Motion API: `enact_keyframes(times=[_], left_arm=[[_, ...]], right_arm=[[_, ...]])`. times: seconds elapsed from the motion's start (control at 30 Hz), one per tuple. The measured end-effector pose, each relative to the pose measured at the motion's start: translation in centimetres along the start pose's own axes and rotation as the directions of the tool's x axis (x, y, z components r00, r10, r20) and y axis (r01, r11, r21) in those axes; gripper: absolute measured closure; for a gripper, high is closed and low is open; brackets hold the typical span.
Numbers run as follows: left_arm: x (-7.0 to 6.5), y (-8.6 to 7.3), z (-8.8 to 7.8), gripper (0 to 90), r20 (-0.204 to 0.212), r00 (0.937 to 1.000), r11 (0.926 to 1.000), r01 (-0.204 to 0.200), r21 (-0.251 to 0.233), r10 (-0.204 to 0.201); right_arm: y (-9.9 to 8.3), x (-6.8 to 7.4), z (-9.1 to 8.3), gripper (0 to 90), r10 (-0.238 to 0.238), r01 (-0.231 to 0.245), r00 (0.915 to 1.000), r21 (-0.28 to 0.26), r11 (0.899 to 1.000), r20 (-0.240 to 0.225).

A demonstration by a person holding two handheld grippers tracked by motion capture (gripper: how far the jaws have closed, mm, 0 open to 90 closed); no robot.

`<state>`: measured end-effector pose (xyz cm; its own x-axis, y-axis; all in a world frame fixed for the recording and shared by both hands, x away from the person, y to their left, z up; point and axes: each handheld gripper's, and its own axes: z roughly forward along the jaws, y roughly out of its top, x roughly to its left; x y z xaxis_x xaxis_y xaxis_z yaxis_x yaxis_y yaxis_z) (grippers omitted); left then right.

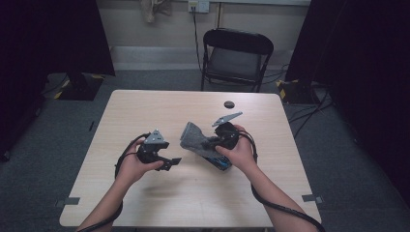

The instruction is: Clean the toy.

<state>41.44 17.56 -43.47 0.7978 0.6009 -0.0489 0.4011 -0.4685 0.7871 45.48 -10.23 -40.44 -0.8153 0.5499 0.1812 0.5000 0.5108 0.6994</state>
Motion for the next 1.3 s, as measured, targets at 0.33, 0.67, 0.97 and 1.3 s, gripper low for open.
enact_keyframes(times=[0.33,0.67,0.97,1.3], left_arm=[[0.5,2.1,-1.8,18.4,-0.020,0.9992,0.9980,-0.036,-0.052,0.035],[0.9,1.7,-2.4,18.7,-0.026,0.9991,0.9988,-0.035,-0.035,0.034],[1.6,0.5,-2.6,18.7,-0.030,0.9994,0.9997,-0.016,-0.020,0.015],[1.6,-0.1,-2.0,19.0,-0.028,0.9994,0.9997,-0.021,-0.011,0.020]], right_arm=[[0.8,2.4,3.1,78.3,-0.063,0.066,0.9953,0.041,0.997,-0.074],[0.4,4.3,6.1,77.6,-0.077,0.085,0.9854,0.045,0.995,-0.152],[-0.2,5.8,8.3,75.1,-0.090,0.102,0.9783,0.056,0.993,-0.187],[-0.6,6.0,9.1,58.2,-0.096,0.110,0.9793,0.071,0.991,-0.178]])
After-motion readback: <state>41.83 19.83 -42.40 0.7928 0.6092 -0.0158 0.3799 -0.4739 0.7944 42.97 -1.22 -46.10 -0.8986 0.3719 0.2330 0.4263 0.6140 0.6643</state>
